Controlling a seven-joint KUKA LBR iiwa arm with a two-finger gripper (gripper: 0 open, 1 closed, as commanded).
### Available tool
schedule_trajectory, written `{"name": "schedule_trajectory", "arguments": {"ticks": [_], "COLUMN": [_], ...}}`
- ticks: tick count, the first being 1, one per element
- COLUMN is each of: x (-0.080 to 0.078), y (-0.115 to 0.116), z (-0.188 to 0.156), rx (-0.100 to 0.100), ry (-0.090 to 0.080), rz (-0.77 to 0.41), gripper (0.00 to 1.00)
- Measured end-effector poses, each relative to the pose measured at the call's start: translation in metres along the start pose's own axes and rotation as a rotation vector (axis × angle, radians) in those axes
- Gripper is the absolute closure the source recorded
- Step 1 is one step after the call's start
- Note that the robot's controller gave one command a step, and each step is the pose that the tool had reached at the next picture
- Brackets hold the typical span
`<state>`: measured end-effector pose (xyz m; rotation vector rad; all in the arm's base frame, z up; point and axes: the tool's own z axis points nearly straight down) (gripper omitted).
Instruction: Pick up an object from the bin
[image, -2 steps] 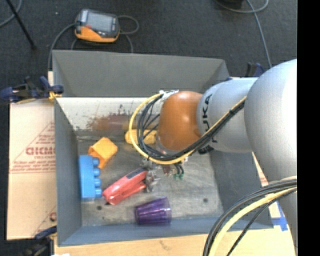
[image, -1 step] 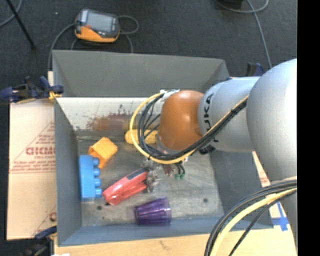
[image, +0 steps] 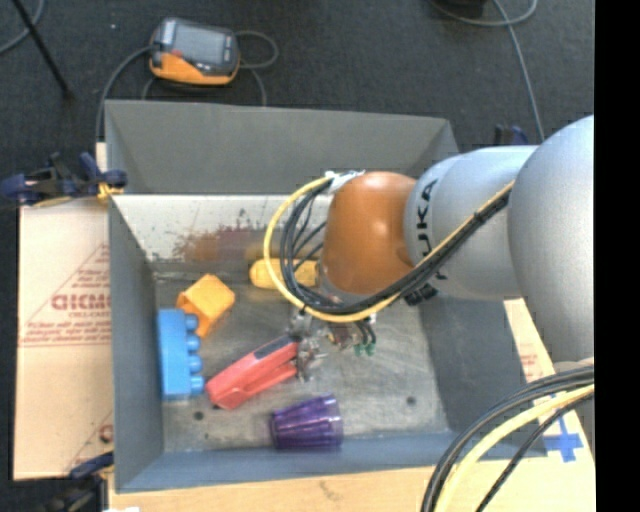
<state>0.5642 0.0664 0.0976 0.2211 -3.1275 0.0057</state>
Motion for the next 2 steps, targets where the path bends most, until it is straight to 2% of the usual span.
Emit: {"name": "schedule_trajectory", "arguments": {"ticks": [2], "x": [-0.002], "y": [0.000], "z": [-0.038], "rx": [-0.001], "ry": [-0.010], "rz": [0.001], "gripper": [1.00]}}
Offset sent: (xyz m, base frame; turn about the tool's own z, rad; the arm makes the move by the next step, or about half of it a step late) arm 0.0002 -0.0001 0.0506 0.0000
